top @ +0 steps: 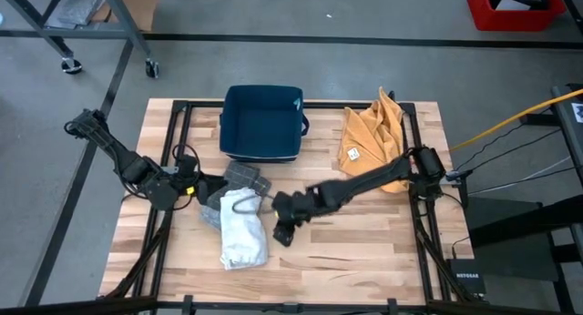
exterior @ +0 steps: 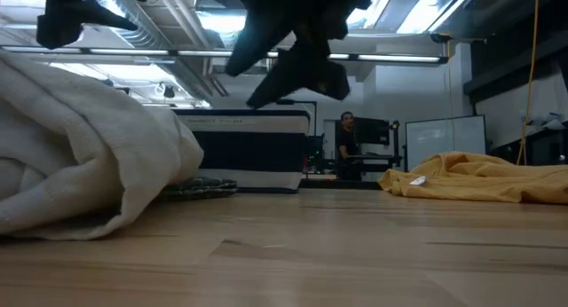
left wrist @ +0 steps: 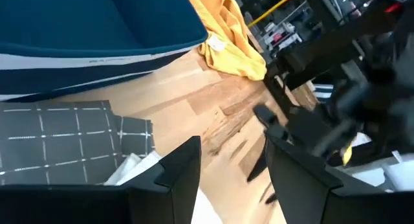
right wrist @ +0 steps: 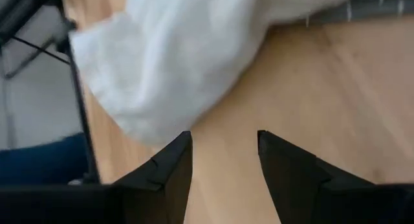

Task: Fold towel
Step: Stack the folded white patterned towel on top of the folded gray patterned towel

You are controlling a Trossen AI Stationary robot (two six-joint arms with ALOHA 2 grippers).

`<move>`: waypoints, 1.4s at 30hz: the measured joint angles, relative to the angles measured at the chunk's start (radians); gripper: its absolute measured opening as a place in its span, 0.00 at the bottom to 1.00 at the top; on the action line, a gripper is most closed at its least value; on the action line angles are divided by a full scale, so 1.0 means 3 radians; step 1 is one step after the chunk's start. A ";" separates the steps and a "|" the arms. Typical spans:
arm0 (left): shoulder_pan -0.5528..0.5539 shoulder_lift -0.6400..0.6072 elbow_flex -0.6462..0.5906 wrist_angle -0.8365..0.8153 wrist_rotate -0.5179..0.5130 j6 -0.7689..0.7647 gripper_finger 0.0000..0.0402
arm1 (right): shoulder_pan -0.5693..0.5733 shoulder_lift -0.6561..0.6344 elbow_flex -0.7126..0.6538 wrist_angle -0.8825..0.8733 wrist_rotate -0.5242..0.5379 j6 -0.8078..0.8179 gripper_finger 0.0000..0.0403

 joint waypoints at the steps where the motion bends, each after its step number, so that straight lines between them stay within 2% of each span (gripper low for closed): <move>1: 0.0000 0.0005 0.0000 -0.0013 0.0000 -0.0003 0.41 | 0.0049 0.0024 -0.0009 0.0069 0.0101 0.0016 0.44; 5: -0.0008 0.0062 -0.0001 -0.0029 0.0019 0.0220 0.41 | 0.0173 0.0133 -0.0010 0.0392 0.0353 0.0018 0.44; 11: -0.0036 0.0232 -0.0001 -0.0023 0.0503 0.0428 0.41 | 0.0180 0.0359 -0.0011 0.0944 0.0294 0.0134 0.44; 14: -0.0092 0.0356 -0.0001 -0.0019 0.0614 0.0670 0.41 | 0.0179 0.0413 -0.0010 0.0961 0.0291 0.0384 0.44; 20: -0.0212 0.0661 -0.0001 -0.0010 0.0790 0.1043 0.41 | 0.0179 0.0414 -0.0011 0.0716 0.0403 0.0400 0.44; 25: -0.0340 0.0975 -0.0001 0.0001 0.0836 0.0802 0.41 | 0.0161 0.0463 -0.0011 0.0715 0.0606 0.0543 0.44; 30: -0.0399 0.1251 -0.0001 -0.0025 0.0835 0.0529 0.41 | 0.0091 0.0461 -0.0010 0.0743 0.1072 0.0551 0.44; 37: -0.0319 0.1668 -0.0001 -0.0113 0.0828 0.0253 0.41 | -0.0147 0.0495 -0.0010 0.0747 0.1049 0.0806 0.44; 42: -0.0268 0.1788 -0.0001 -0.0414 0.0813 -0.0203 0.41 | -0.0237 0.0553 -0.0010 0.0803 0.0970 0.0845 0.44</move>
